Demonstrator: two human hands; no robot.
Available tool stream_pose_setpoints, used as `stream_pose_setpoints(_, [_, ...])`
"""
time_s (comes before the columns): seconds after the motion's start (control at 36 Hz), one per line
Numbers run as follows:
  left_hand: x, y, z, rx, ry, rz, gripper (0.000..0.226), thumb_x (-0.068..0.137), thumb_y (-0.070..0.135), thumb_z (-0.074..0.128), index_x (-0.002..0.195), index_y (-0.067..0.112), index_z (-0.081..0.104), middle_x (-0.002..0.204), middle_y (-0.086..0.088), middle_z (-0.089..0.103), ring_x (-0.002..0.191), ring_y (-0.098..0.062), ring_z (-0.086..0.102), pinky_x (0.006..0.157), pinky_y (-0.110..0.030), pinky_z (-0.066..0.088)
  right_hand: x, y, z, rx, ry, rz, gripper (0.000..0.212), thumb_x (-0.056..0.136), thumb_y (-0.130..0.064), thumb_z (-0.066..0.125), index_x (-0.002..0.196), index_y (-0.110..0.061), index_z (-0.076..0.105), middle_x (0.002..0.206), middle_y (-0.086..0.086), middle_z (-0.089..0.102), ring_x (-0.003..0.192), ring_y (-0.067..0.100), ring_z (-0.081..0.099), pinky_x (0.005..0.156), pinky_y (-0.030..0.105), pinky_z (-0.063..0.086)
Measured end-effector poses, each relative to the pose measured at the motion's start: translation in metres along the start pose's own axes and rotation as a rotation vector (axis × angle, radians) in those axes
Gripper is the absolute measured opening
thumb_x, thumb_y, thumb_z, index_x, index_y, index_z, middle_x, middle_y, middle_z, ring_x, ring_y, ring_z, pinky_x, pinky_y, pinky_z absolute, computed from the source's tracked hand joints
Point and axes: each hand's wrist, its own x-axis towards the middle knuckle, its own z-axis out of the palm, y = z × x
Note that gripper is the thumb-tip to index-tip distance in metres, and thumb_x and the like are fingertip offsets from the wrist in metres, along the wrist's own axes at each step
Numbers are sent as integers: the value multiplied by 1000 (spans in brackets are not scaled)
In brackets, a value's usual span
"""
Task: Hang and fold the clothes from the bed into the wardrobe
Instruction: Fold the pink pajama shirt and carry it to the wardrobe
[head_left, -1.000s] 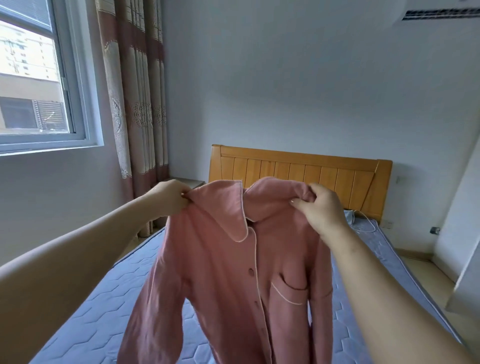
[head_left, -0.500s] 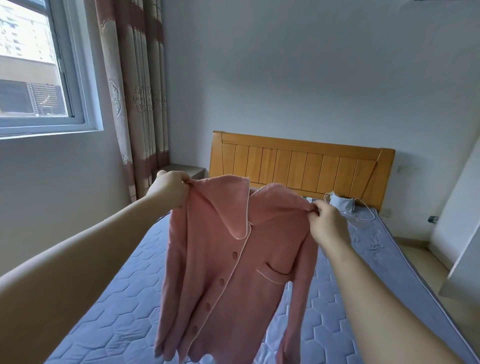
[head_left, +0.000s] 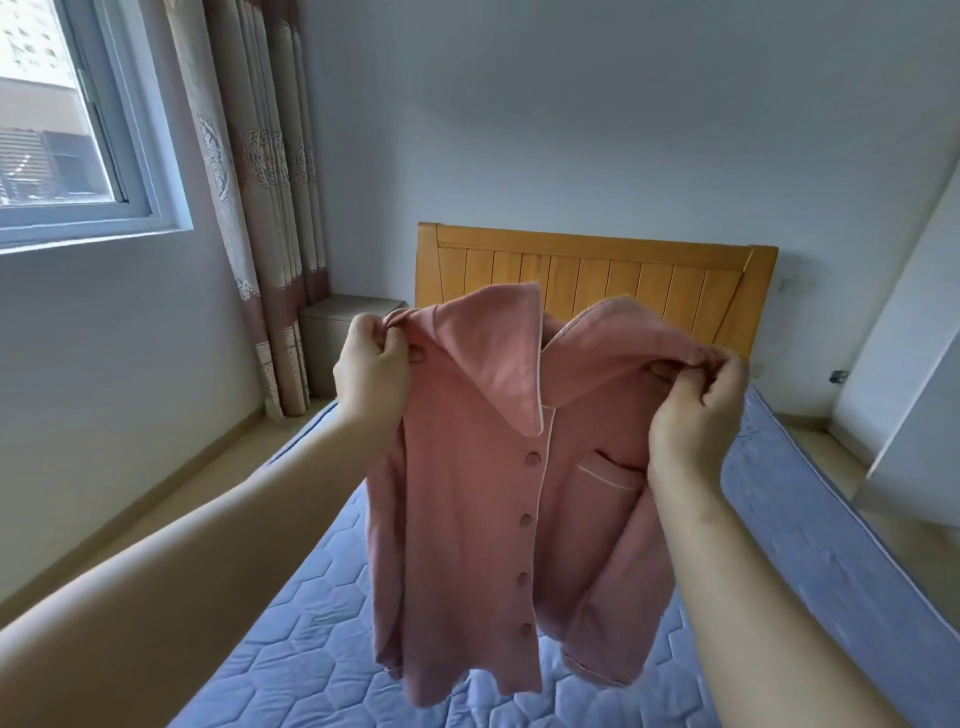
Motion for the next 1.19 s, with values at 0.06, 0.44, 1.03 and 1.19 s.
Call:
stream_pose_setpoints(0.06, [-7, 6, -10, 11, 20, 100, 24, 93, 18, 43, 71, 26, 43, 67, 15, 53, 64, 2, 49, 58, -8, 36, -13, -10, -3, 10, 52, -41, 16, 98, -8, 33, 96, -20, 44, 84, -21, 48, 68, -27, 46, 60, -5, 33])
stream_pose_setpoints(0.44, [-20, -91, 10, 186, -175, 78, 7, 94, 18, 44, 89, 21, 47, 72, 14, 50, 65, -1, 45, 60, -31, 29, -63, 79, -20, -269, 100, 53, 11, 97, -14, 39, 100, -20, 47, 93, -7, 54, 83, 10, 46, 68, 16, 30])
stream_pose_setpoints(1.03, [95, -320, 236, -35, -611, -465, 73, 93, -8, 44, 149, 15, 3, 150, -7, 22, 137, -19, 30, 107, -29, 29, 69, 394, 93, -542, -515, 405, 72, 93, -4, 46, 150, -16, 5, 158, 6, 0, 146, 17, 0, 115, 27, 1])
stream_pose_setpoints(1.19, [42, -411, 199, 697, -1068, -356, 72, 91, 13, 57, 149, 19, 15, 155, -4, 21, 141, -20, 24, 111, -25, 23, -7, 446, 59, -645, -713, 563, 70, 94, -10, 50, 150, -21, 8, 159, 3, -1, 146, 15, 4, 110, 17, 4])
